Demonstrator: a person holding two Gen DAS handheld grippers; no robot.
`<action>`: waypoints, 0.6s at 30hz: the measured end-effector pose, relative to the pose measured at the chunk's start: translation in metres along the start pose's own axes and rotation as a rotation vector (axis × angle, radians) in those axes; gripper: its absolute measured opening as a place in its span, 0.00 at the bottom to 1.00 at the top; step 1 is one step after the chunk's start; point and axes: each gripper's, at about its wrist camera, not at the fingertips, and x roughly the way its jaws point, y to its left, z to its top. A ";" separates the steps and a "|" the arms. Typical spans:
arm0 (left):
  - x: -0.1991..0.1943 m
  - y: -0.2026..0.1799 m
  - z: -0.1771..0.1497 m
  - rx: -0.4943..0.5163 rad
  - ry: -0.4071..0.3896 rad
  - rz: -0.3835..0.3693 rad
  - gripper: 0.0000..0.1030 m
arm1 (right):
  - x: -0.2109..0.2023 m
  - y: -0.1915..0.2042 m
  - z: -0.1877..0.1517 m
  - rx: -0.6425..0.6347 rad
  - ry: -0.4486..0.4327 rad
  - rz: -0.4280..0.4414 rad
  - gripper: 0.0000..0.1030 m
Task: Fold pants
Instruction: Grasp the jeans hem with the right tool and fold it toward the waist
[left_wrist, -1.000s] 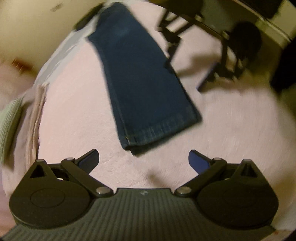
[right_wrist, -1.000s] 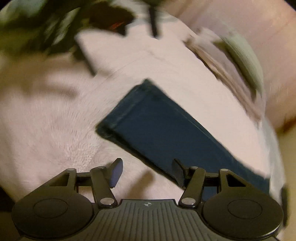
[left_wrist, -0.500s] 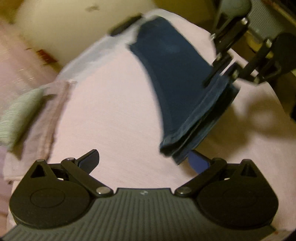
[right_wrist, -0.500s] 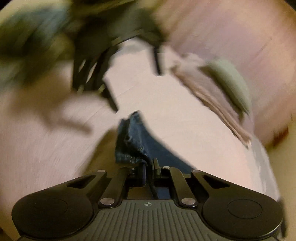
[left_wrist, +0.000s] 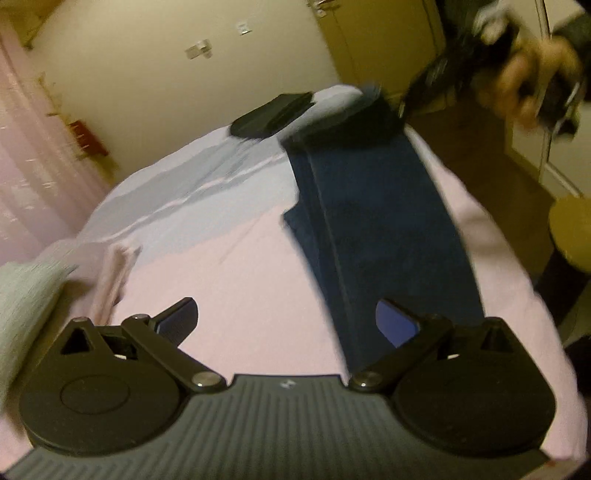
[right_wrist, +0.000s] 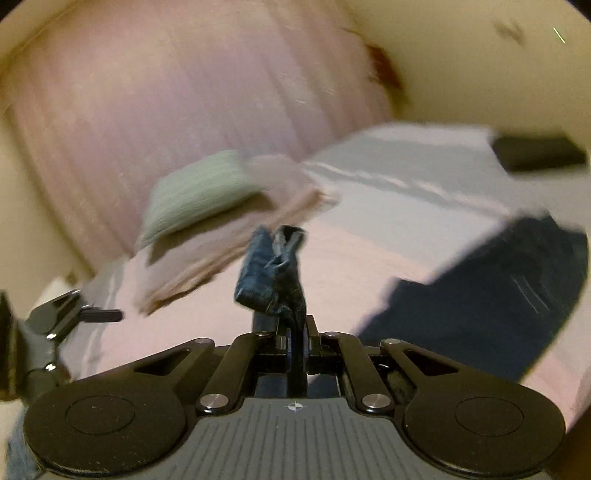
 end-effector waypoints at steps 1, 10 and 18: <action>0.020 -0.004 0.012 0.002 0.006 -0.021 0.98 | 0.007 -0.030 -0.001 0.064 0.011 -0.002 0.02; 0.155 -0.027 0.068 0.049 0.119 -0.147 0.98 | 0.070 -0.186 0.000 0.463 0.149 0.217 0.02; 0.179 -0.033 0.053 0.043 0.206 -0.196 0.98 | 0.080 -0.237 -0.025 0.554 0.247 0.071 0.06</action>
